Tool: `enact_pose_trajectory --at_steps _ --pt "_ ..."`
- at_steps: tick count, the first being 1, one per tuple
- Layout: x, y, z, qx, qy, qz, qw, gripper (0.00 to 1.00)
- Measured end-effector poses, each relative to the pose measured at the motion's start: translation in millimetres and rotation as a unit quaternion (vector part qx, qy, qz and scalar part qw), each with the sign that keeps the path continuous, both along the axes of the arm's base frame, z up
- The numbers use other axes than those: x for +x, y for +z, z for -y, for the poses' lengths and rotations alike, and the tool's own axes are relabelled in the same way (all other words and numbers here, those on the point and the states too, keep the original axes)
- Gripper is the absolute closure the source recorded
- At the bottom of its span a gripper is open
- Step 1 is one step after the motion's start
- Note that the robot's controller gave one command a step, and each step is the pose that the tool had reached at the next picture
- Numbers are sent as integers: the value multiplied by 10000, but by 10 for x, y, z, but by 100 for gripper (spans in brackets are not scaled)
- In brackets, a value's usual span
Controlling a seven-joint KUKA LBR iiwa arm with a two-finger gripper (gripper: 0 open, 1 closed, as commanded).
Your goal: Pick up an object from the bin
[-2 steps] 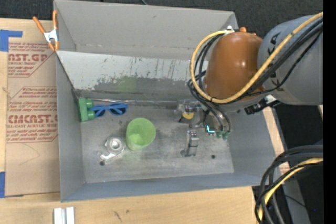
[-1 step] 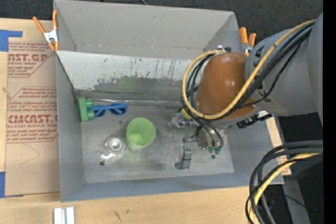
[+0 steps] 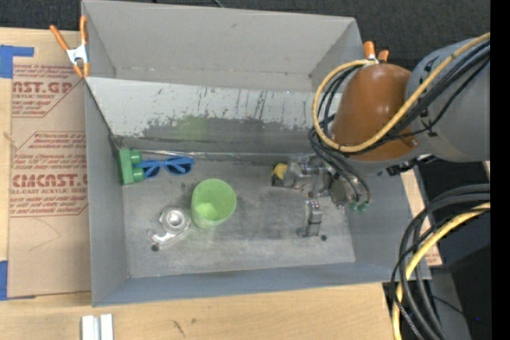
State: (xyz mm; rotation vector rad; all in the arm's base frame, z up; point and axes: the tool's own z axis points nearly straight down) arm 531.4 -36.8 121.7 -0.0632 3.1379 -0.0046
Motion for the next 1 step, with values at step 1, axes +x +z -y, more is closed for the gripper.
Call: enact_pose_trajectory --at_steps 1 --pt "477 -448 310 11 1814 4 9834 0"
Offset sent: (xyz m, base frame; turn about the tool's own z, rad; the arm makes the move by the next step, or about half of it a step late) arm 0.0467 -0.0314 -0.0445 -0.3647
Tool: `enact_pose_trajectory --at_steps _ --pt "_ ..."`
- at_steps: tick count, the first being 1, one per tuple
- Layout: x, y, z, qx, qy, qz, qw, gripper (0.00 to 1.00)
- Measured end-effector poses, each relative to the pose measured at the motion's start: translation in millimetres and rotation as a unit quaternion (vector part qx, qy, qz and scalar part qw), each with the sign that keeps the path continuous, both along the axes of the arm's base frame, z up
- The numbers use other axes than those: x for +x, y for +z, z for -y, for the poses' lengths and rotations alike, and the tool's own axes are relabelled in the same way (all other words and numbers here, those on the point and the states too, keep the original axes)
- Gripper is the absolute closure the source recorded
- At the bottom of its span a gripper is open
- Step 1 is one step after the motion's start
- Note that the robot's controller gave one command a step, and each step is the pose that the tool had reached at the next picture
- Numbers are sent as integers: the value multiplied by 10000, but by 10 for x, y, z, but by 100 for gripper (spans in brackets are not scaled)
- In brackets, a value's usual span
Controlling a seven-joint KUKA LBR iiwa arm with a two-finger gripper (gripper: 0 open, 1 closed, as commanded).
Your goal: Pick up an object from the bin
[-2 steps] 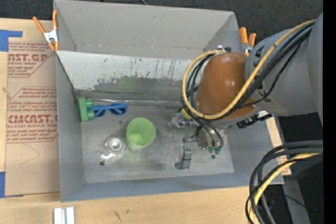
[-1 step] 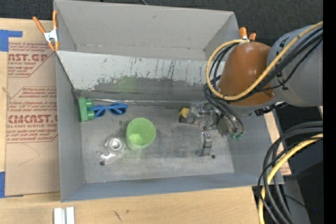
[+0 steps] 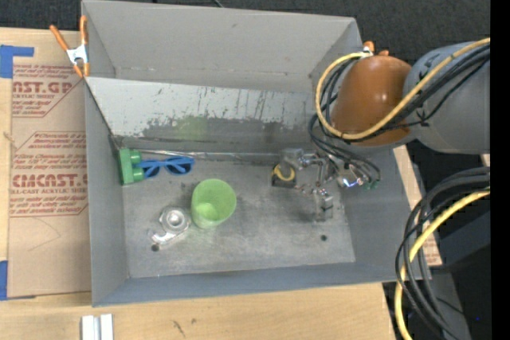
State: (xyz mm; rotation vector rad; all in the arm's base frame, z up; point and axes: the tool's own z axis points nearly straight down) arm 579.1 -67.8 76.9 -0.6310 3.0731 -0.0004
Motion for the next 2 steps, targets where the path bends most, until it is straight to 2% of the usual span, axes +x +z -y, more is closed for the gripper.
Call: enact_pose_trajectory --at_steps 1,2 --pt "21 27 -177 7 -328 -5 9995 0" --pt "85 240 -121 9 -2366 -3 9716 0"
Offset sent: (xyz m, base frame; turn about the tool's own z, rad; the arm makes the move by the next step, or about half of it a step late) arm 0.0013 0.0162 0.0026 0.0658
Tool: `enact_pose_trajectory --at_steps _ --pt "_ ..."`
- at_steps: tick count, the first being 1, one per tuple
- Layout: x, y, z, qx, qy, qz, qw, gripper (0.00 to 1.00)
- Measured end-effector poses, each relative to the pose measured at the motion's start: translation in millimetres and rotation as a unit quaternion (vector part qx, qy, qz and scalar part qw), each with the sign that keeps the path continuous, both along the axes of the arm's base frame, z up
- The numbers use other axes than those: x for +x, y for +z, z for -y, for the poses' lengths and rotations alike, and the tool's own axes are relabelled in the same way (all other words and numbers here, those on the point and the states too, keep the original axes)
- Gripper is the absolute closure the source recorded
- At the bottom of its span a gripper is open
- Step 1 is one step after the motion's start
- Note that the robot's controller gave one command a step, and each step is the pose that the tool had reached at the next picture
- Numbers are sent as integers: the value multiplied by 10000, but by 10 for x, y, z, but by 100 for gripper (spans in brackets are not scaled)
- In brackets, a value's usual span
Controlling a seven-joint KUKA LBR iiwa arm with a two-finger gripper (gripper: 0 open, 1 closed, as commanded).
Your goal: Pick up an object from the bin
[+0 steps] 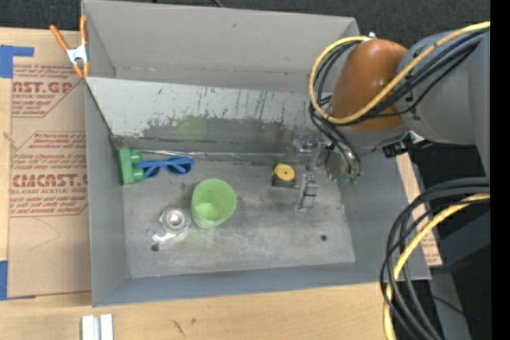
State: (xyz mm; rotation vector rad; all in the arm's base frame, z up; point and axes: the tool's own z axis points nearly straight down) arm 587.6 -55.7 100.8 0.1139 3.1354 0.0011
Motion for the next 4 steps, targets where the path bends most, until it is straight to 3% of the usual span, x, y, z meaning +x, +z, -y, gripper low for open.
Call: enact_pose_trajectory --at_steps 1,2,3,4 --pt "52 -297 -329 3 117 7 9999 0" --pt "59 -273 -318 2 111 14 9999 100" --pt "43 -293 -316 2 108 -8 9999 0" --pt "-106 -313 88 -13 1509 -15 9885 0"
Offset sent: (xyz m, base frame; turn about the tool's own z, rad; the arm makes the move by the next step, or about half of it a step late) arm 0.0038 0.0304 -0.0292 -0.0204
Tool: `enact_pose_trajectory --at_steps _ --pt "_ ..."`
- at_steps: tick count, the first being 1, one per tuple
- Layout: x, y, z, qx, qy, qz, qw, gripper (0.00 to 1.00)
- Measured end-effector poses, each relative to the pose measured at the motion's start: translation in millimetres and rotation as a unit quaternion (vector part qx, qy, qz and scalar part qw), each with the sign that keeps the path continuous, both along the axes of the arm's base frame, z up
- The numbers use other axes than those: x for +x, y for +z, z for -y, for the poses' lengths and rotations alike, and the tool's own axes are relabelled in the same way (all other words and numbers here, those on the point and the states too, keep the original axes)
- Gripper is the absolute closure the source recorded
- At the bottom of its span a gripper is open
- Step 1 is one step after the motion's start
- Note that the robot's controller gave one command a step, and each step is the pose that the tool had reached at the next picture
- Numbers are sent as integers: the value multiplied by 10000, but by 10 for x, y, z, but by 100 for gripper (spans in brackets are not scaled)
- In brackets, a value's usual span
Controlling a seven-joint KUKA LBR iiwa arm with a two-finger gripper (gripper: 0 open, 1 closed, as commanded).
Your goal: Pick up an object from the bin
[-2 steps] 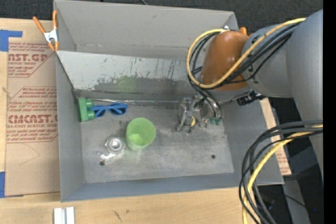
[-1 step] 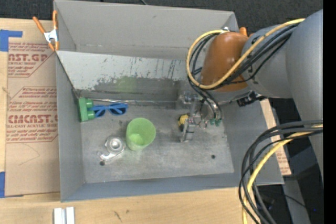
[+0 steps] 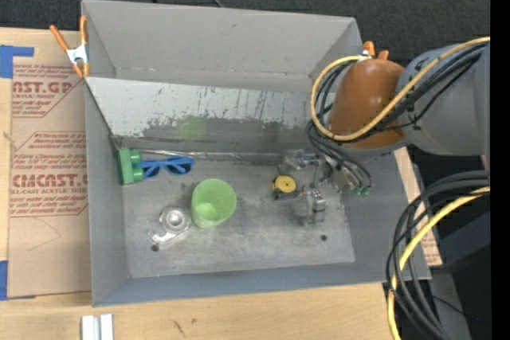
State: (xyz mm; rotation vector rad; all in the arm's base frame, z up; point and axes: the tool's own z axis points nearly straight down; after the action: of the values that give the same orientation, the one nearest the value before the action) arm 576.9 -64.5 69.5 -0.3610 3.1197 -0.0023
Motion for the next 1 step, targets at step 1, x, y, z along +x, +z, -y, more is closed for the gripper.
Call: enact_pose_trajectory --at_steps 1 --pt "72 4 -230 10 636 8 9980 0"
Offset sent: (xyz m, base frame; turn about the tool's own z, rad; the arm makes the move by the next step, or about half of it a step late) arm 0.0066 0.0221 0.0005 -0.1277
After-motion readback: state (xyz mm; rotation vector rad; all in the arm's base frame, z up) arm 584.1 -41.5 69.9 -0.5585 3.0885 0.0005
